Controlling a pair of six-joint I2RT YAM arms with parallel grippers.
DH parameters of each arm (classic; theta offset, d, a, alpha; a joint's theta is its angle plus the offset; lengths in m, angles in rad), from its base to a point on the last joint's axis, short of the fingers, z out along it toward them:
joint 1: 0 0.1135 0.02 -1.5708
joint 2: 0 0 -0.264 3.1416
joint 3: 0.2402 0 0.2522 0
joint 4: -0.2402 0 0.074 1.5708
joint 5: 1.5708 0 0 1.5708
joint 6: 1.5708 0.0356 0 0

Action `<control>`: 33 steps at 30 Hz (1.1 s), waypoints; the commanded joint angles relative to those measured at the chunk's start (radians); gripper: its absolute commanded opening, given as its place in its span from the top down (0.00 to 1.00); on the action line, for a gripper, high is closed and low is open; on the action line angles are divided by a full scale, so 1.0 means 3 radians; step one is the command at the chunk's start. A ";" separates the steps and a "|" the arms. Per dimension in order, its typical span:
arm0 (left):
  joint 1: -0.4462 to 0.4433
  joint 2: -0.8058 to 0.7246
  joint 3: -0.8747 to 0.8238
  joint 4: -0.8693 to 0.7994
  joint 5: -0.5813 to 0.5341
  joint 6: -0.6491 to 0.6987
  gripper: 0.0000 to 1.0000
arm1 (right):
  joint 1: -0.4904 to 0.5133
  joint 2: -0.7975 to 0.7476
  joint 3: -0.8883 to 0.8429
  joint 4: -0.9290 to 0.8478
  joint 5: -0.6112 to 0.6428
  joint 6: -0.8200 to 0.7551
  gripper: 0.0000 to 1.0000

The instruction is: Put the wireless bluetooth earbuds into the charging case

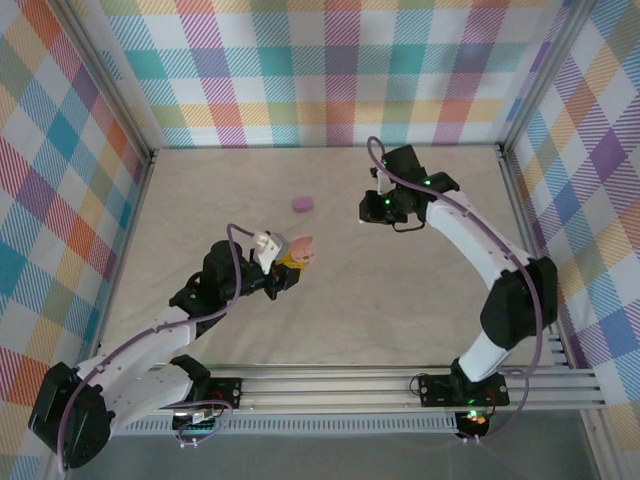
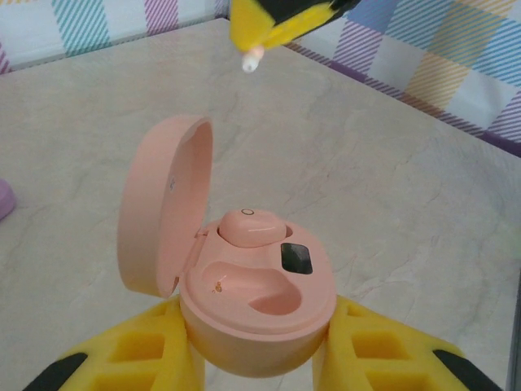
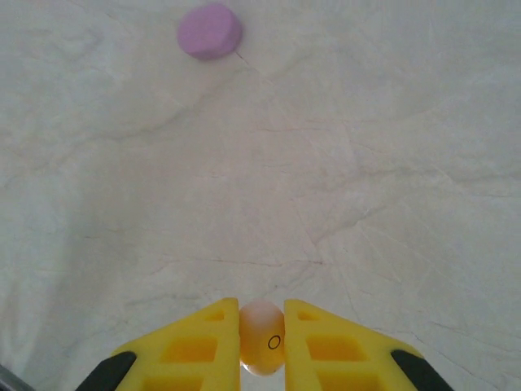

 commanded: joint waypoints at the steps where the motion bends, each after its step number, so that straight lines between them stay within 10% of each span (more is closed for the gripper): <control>1: -0.0107 0.0178 0.0241 0.0251 0.0049 0.0069 0.84 | 0.0006 -0.0248 -0.0051 -0.0262 0.0024 -0.0136 0.83; 33: -0.0750 0.1941 0.1350 0.1489 0.0062 0.0350 0.84 | 0.0006 -0.1208 -0.0165 -0.0524 -0.0472 -0.0200 0.80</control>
